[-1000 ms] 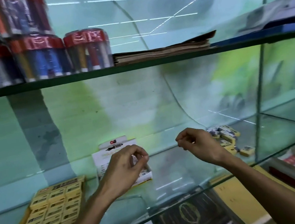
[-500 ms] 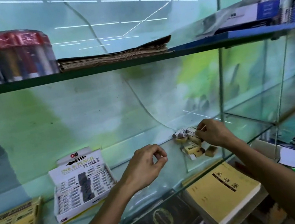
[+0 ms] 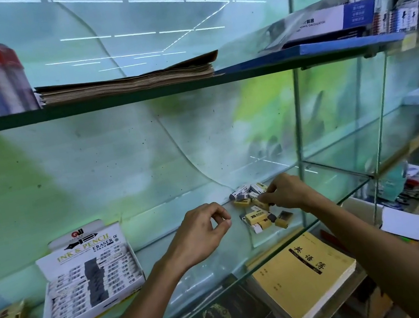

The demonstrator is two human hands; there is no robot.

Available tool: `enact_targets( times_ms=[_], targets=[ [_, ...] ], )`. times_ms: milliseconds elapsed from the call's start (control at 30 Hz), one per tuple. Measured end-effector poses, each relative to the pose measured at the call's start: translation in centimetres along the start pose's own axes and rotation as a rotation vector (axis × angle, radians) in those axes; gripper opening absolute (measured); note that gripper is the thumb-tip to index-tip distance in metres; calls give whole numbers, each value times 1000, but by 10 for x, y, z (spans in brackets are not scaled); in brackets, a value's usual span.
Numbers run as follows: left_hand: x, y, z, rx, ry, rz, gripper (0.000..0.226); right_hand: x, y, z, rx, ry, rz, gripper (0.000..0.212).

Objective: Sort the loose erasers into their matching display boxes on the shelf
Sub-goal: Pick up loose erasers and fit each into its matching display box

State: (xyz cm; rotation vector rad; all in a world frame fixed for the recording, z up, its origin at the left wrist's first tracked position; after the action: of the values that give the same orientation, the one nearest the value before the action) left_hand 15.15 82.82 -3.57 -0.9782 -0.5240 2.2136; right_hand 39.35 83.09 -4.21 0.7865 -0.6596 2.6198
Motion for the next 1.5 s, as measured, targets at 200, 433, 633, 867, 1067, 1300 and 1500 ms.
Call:
enact_targets(
  times_ms=[200,433,633,867,1067,1300,1500],
  targets=[
    [-1,-5,-4,-6,9,8,4,2,0,1,33,-64,-55,40],
    [0,-9,-5,-22,14,11,3,15,4,-2,6,-39,23,22],
    [5,-11,8,-115,13,-16,14,26,15,9,-26,-462,25,6],
    [1,-6,27,-214,98,-86,28,55,47,6,269,-766,3,16],
    [9,9,56,-305,331,78,11,83,56,-9,400,-996,-19,12],
    [31,30,96,-417,594,293,3,134,71,-34,544,-1261,-101,23],
    [53,47,125,-449,973,572,7,165,80,-55,482,-1180,69,15]
  ],
)
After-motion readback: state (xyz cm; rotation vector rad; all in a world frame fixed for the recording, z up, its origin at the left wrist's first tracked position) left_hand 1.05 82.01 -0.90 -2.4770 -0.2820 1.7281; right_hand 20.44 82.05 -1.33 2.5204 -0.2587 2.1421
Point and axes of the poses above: each hand's wrist, its own y-axis away from the middle knuckle, its own z-axis out of the back of the hand, x = y × z, the point moved 4 cm from there along -y, towards the middle knuckle, and after that the axes turned 14 degrees about -x, right-handed, at the moved point
